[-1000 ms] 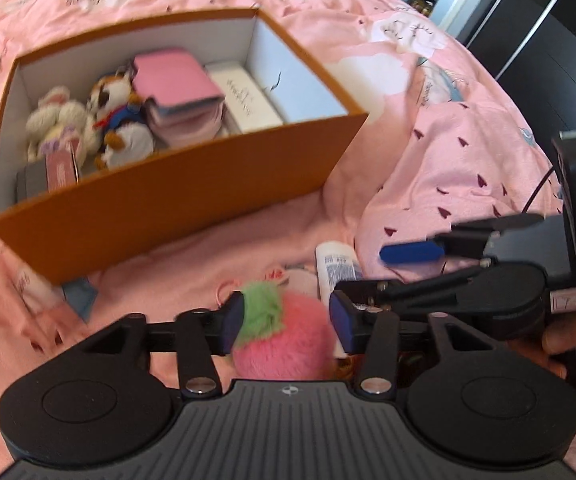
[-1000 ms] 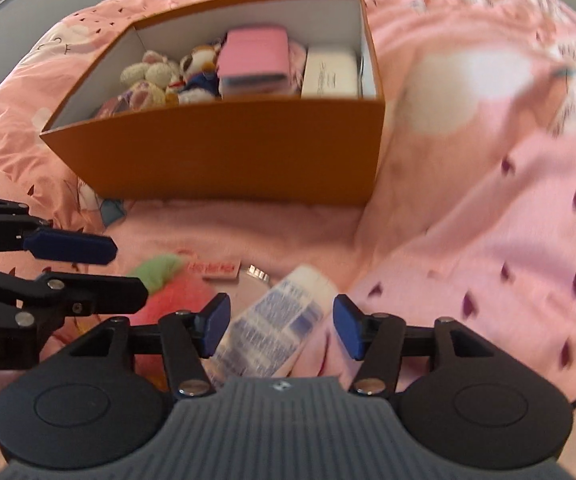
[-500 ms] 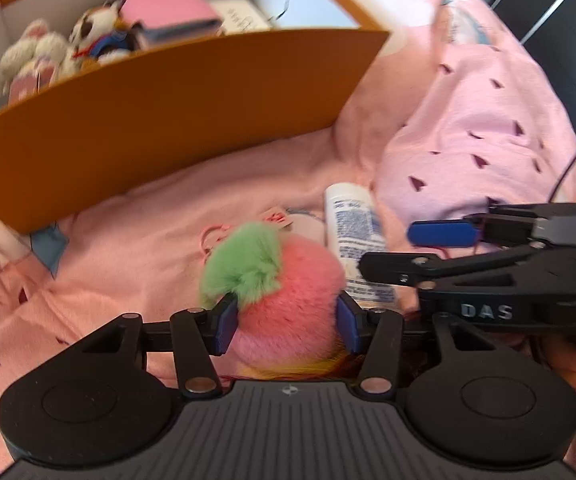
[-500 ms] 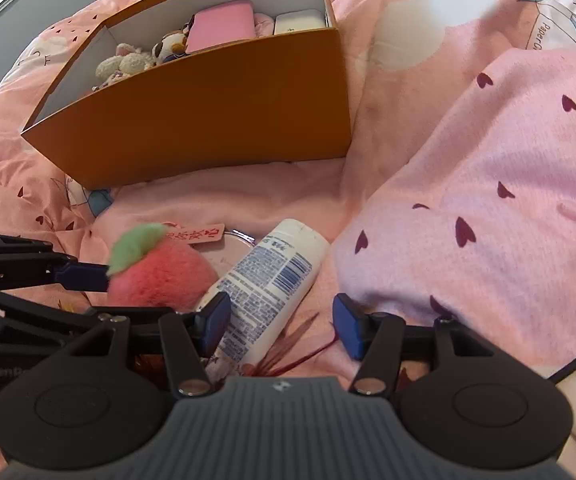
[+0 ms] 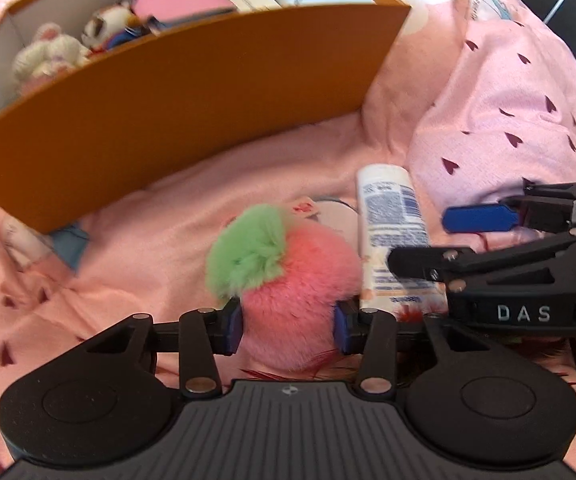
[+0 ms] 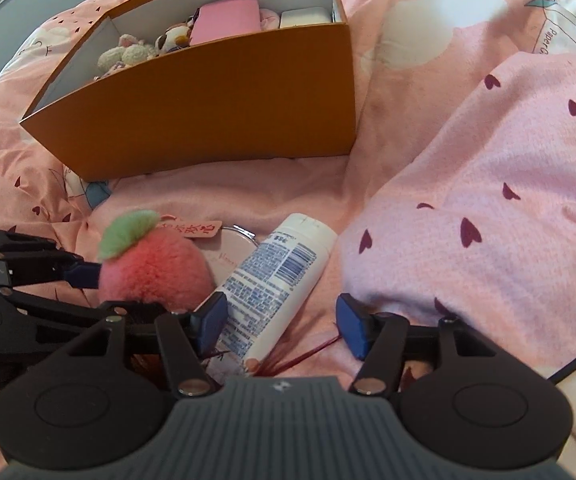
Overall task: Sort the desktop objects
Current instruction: 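Grasp the pink-green pompom with the left gripper while the right grasps the white lotion tube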
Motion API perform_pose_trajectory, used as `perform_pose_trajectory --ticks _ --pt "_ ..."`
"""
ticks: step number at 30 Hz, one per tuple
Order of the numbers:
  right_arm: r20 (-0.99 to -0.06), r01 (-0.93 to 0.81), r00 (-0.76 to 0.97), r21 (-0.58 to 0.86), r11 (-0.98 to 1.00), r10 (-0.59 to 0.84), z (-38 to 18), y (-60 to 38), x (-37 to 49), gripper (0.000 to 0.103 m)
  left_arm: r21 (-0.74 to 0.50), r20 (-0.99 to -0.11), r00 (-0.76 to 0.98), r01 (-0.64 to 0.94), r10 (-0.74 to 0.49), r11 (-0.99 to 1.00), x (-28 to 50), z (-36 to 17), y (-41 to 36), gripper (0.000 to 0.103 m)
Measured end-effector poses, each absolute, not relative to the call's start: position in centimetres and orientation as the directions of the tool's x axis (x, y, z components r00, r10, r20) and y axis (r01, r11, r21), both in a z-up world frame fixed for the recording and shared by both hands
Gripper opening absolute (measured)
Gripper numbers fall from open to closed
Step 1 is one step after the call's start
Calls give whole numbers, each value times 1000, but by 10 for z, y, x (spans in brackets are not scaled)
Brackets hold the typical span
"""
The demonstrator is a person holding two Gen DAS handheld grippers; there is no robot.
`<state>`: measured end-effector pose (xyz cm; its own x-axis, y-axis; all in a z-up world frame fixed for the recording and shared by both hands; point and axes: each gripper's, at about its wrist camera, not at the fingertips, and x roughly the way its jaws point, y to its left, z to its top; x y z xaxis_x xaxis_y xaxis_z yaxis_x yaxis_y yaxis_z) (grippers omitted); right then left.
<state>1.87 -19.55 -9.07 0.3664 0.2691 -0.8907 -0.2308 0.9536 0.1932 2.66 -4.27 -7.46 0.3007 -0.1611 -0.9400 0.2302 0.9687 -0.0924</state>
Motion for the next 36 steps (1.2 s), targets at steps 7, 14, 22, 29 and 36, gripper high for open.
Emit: perform_pose_trajectory --ticks 7,14,22,29,36 --pt "-909 -311 305 187 932 284 -99 -177 22 78 -43 -938 336 142 -89 989 25 -69 -25 45" --pt "-913 -299 287 203 933 290 -104 -171 28 66 -73 -931 350 91 -101 993 19 -67 -6 42" --pt "-892 -295 292 259 920 345 -95 -169 31 31 -97 -930 347 77 -118 992 18 -71 1 42" --pt "-914 -328 246 236 915 324 -102 -151 38 47 -103 -930 346 80 -124 991 17 -74 3 42" --pt "-928 -306 228 220 926 296 -112 -154 41 60 -106 -931 342 83 -128 991 17 -73 2 42"
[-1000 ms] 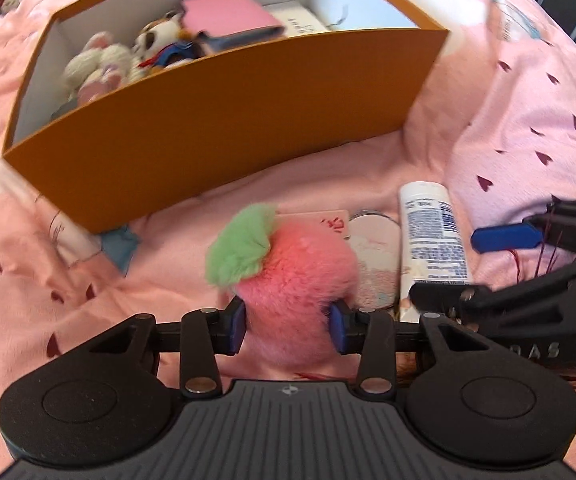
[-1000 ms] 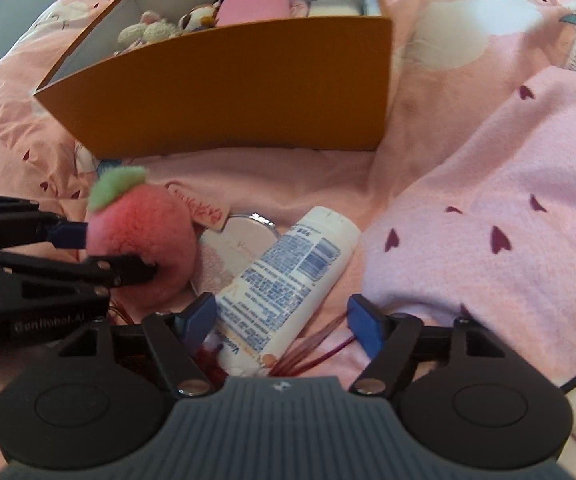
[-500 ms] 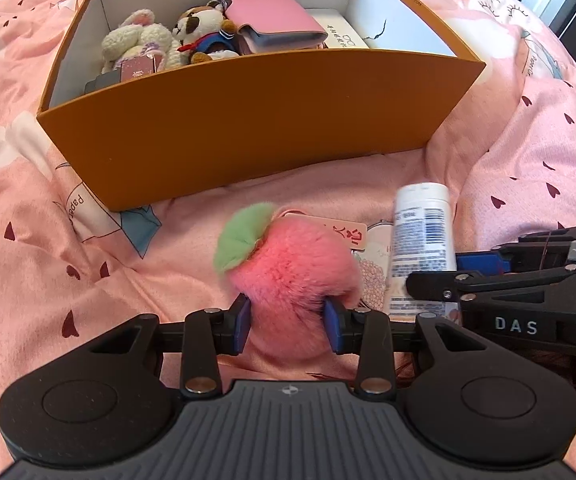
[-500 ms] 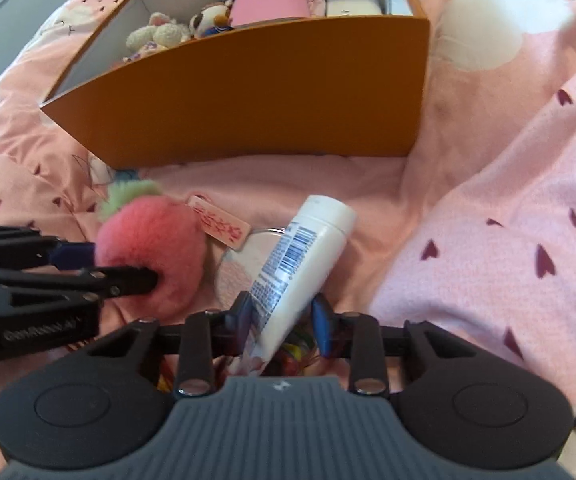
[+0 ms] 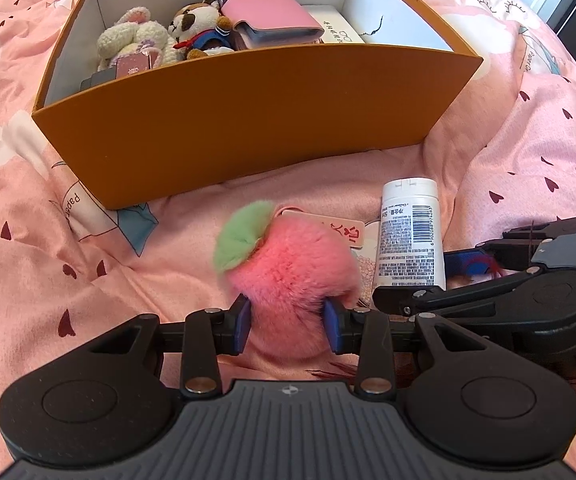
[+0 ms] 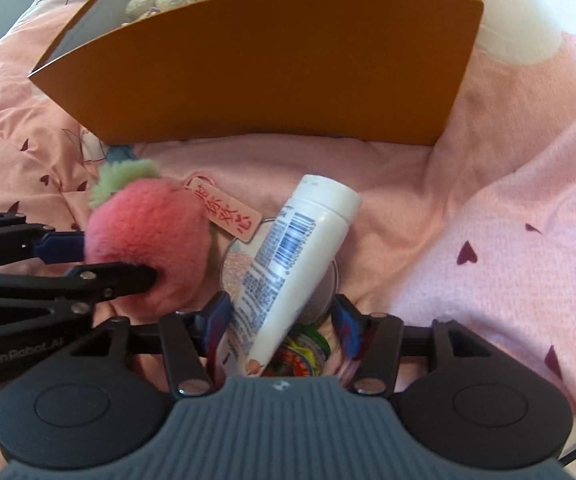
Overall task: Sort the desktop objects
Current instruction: 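Grasp the pink-green pompom with the left gripper while the right grasps the white lotion tube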
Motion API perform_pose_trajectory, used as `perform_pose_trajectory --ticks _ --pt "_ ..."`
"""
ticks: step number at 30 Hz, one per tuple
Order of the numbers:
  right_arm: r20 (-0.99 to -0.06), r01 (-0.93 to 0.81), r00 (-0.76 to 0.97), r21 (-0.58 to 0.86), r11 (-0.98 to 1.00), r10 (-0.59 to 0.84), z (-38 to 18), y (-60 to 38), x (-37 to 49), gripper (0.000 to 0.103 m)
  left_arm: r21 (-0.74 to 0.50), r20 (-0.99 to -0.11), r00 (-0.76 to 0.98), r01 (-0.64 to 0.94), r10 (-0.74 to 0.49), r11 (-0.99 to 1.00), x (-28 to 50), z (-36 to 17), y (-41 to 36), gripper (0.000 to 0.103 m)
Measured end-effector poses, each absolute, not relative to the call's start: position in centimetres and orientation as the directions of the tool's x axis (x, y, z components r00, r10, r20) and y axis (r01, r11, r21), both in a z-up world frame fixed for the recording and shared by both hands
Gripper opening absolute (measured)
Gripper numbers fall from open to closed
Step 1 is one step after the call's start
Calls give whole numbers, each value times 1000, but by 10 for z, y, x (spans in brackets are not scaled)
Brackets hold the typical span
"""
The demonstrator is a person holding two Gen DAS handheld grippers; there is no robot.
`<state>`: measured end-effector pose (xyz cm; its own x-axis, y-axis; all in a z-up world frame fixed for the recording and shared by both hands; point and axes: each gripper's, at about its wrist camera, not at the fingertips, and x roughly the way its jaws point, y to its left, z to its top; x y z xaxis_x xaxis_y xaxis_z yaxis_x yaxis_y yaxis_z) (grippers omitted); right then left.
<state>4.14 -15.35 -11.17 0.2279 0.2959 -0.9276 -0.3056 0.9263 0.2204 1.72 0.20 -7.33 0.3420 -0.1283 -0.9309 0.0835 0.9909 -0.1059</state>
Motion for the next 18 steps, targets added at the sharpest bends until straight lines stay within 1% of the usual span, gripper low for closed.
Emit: perform_pose_trajectory --ticks 3,4,6,8,10,12,14,16,18 --pt "-932 -308 199 236 922 304 -118 -153 45 63 -103 -932 341 86 -126 991 17 -74 1 42" --pt "-931 -308 201 237 921 306 -117 -154 45 61 -102 -932 341 87 -126 991 17 -74 1 42" --pt "-925 -301 207 249 921 318 -115 -156 45 46 -102 -932 340 85 -125 991 17 -75 1 42" --pt "-918 -291 215 265 919 333 -113 -160 44 37 -106 -932 338 83 -128 991 17 -76 1 42" --pt "-915 -290 226 266 919 336 -109 -161 43 32 -107 -933 336 84 -129 991 17 -77 0 42" --pt "-907 -295 252 261 919 339 -102 -162 41 21 -106 -933 336 85 -129 991 17 -76 0 42" --pt "-895 -305 258 283 910 364 -96 -163 39 16 -110 -933 336 83 -132 990 17 -76 2 42" --pt "-877 -327 251 321 889 409 -88 -158 38 15 -112 -933 335 82 -133 990 17 -75 3 42" --pt "-874 -358 261 305 882 409 -82 -150 37 15 -112 -933 334 83 -133 990 17 -75 4 41"
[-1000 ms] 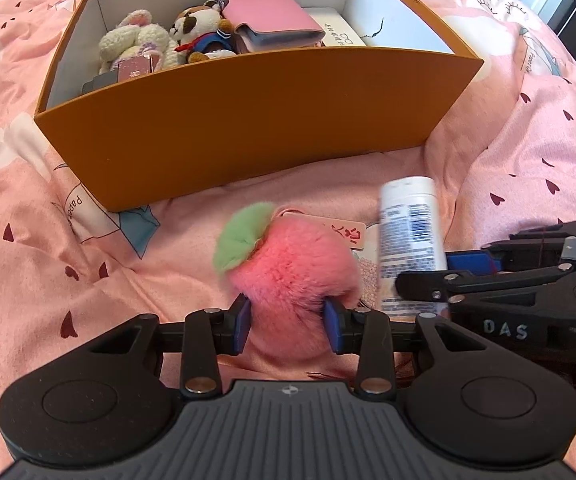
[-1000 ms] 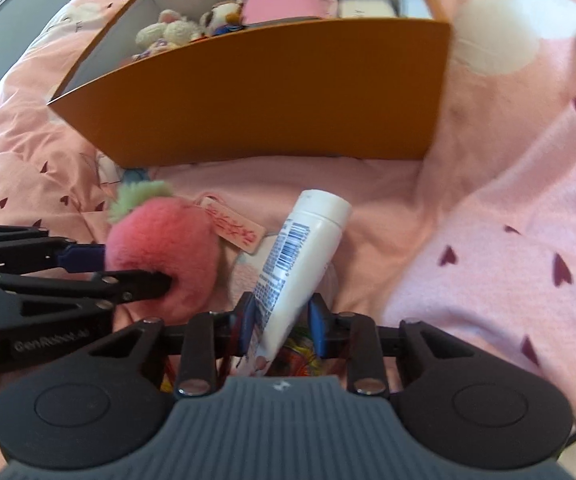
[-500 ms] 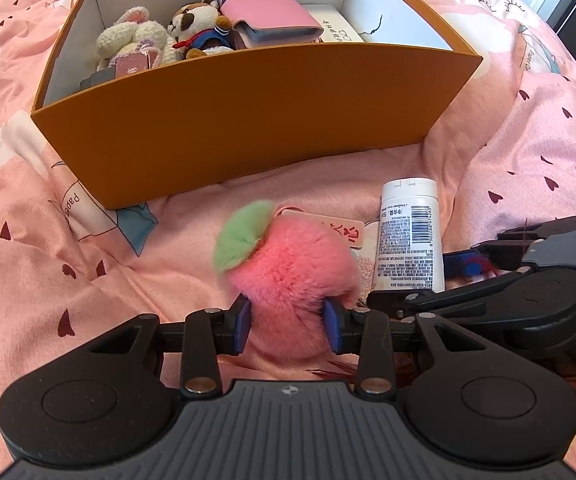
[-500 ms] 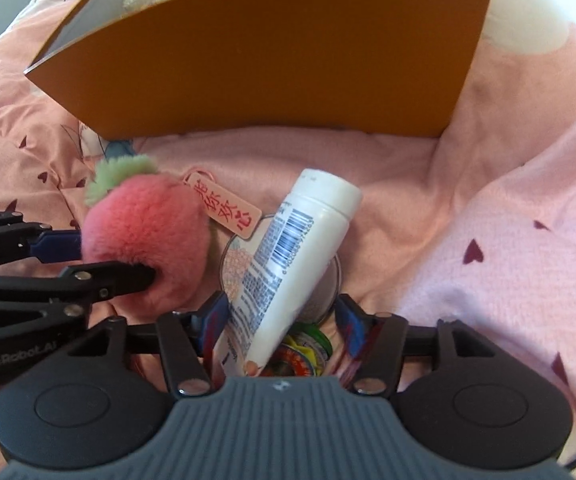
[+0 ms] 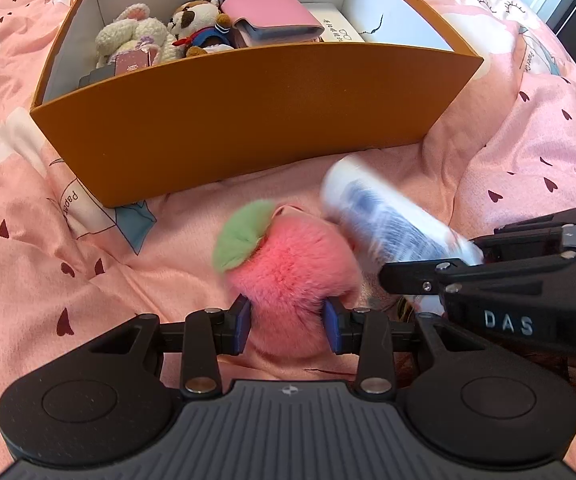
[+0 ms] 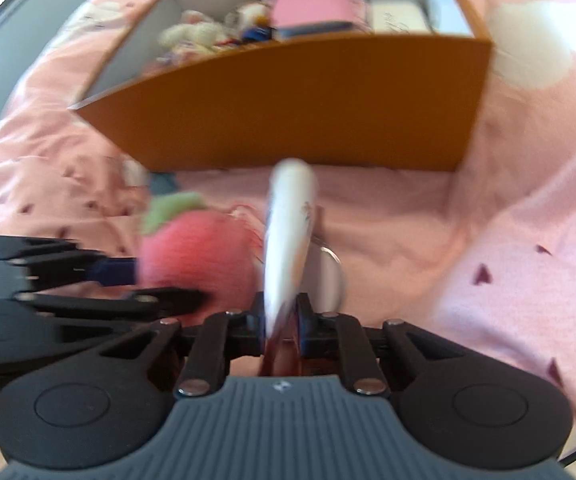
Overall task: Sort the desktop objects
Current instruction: 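Grasp the pink-green pompom with the left gripper while the right grasps the white lotion tube, then lift the pompom and lotion tube over the orange box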
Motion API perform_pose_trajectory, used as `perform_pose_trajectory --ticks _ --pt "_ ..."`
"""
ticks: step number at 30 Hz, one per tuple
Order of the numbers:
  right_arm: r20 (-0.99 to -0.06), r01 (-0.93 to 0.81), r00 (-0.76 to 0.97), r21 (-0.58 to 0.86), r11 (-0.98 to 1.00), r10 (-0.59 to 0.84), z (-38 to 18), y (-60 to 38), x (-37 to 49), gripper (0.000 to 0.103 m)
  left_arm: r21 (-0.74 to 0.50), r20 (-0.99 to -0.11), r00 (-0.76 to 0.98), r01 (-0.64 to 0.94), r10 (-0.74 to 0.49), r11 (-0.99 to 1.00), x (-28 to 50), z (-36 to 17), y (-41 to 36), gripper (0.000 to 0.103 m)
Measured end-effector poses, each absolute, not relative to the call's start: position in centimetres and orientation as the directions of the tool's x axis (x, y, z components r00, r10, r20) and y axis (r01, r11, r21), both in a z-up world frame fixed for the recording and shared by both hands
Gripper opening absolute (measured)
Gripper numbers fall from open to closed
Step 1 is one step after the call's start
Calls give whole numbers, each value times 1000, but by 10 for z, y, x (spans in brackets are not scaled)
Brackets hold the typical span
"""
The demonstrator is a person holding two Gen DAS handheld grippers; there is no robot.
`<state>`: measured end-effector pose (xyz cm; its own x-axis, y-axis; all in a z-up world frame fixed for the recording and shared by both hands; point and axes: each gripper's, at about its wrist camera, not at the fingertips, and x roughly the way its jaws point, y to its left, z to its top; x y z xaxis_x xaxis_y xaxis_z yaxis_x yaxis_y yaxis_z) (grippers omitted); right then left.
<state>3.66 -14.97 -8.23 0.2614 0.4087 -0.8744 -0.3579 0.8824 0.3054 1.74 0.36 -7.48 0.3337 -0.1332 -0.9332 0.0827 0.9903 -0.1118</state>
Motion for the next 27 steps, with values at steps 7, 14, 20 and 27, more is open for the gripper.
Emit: perform_pose_trajectory --ticks 7,14,20,27 --pt "-908 -382 232 244 891 348 -92 -137 41 15 -130 -936 321 64 -144 989 19 -74 11 40" --pt "-872 -364 292 280 889 394 -79 -160 38 13 -145 -933 322 71 -160 987 20 -71 15 44" --pt "-848 -335 327 309 890 418 -65 -176 45 13 -167 -914 364 67 -180 984 24 -67 12 49" --pt "-848 -334 351 283 899 397 -57 -179 54 14 -189 -890 413 51 -193 981 37 -68 5 54"
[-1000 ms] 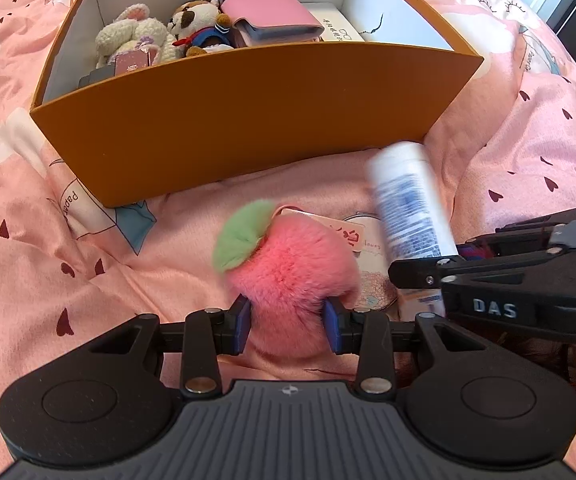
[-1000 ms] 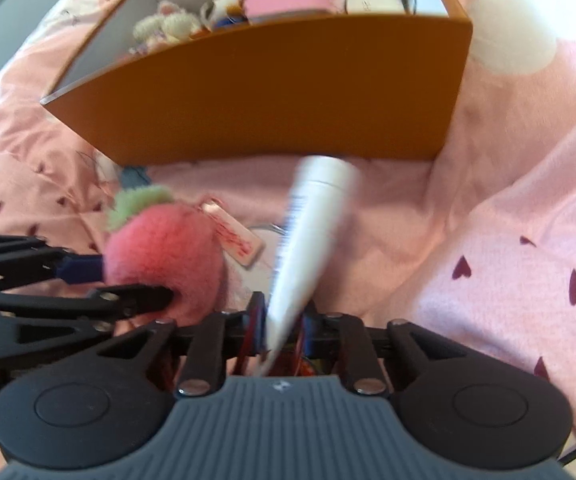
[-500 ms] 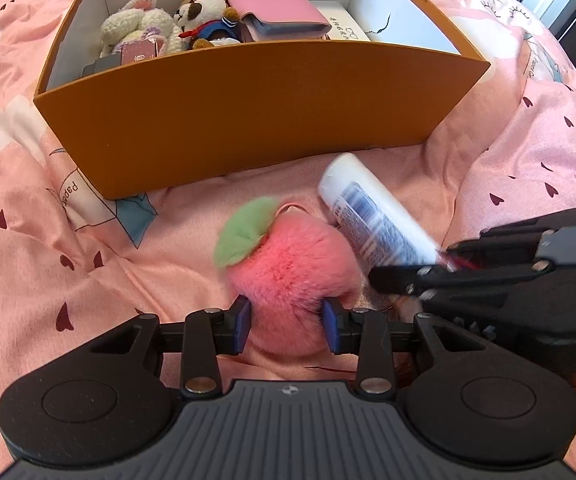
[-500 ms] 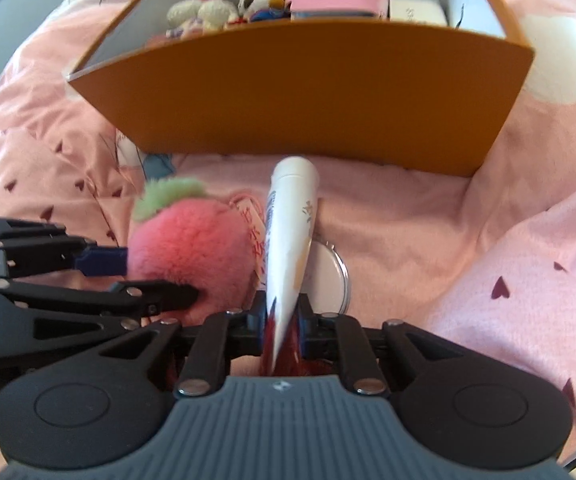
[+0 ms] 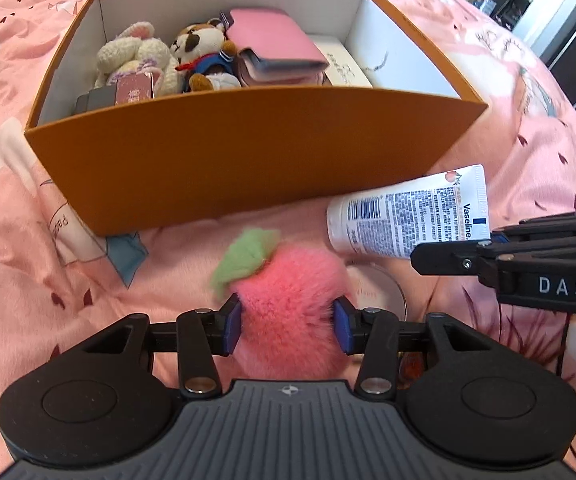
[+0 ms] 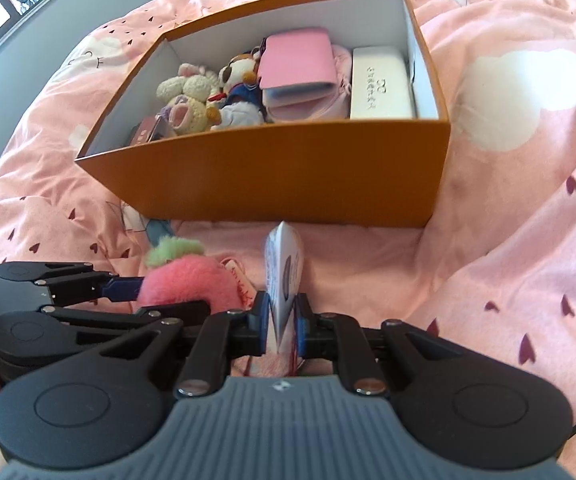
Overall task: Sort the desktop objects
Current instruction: 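Lift the pompom and lotion tube over the orange box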
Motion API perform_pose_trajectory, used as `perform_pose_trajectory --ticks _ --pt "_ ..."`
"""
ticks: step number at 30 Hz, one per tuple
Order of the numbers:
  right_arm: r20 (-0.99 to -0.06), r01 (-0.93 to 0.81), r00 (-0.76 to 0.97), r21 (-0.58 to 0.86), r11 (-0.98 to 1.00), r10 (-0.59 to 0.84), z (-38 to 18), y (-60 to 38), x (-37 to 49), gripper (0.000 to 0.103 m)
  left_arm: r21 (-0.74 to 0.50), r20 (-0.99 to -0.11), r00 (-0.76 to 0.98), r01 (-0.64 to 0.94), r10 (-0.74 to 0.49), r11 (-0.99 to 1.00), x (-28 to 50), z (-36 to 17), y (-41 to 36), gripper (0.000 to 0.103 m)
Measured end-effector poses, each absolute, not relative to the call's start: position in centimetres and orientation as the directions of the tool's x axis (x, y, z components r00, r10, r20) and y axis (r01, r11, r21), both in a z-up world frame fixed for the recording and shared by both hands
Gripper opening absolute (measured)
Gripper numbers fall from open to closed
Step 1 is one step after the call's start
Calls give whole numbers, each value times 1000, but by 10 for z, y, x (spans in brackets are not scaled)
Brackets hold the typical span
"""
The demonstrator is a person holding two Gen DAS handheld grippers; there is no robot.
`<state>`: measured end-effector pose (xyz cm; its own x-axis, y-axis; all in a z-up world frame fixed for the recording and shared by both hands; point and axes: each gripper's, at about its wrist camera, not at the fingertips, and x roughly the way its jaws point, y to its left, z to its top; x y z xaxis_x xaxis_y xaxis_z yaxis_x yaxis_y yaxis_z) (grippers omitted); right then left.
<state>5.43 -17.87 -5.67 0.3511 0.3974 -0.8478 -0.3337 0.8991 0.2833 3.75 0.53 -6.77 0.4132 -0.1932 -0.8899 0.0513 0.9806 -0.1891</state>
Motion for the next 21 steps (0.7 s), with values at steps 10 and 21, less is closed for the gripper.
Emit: perform_pose_trajectory --ticks 10,21 --pt "-840 -344 416 209 915 348 -60 -168 71 21 -201 -922 330 44 -204 979 53 -93 2 54" --pt "-822 -337 429 238 911 374 -59 -173 77 20 -225 -899 379 36 -221 974 43 -78 11 47"
